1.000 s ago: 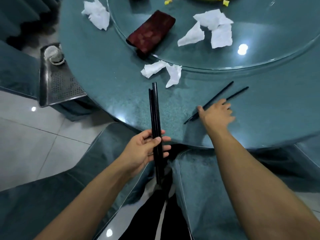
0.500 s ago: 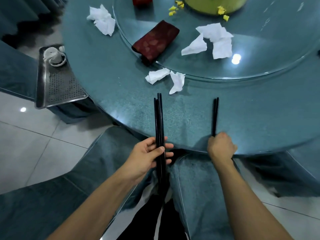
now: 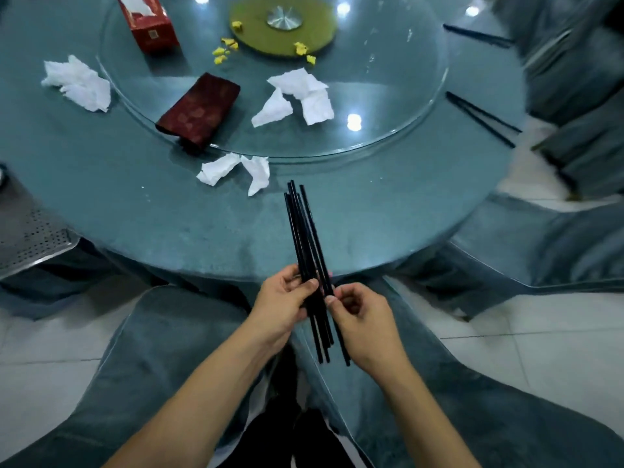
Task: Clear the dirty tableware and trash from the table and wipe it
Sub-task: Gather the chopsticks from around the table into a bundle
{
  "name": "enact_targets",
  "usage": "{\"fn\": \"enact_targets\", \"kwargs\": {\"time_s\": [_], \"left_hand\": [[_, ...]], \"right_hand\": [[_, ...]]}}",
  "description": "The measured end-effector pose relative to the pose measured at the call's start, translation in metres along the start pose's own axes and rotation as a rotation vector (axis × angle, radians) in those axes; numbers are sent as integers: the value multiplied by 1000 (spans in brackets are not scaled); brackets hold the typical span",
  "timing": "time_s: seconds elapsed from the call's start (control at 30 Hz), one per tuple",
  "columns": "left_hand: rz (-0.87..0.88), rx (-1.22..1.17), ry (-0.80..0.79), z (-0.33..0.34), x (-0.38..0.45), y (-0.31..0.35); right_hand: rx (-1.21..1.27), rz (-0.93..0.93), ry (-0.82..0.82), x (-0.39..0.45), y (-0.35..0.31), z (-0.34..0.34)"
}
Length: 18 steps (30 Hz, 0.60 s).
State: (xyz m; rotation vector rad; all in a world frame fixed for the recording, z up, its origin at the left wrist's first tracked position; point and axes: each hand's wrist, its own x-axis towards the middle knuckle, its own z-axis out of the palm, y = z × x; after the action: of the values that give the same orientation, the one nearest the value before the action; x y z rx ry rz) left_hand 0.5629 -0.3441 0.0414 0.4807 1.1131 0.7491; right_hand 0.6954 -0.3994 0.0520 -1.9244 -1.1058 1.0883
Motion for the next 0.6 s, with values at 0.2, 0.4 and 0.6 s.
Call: {"fn": "enact_targets", "kwargs": {"time_s": [0.2,0.4,0.6], "left_hand": [[-55,42,-137,45,-33,-19],[-43,95,-202,82,-71,-54],[1,90,-205,140,-127,-120]], "right_hand": [[65,47,226,-40,1,-35],[-111,12,363,-89,27,-74],[-356,-87,336,-155,75,-133]]}}
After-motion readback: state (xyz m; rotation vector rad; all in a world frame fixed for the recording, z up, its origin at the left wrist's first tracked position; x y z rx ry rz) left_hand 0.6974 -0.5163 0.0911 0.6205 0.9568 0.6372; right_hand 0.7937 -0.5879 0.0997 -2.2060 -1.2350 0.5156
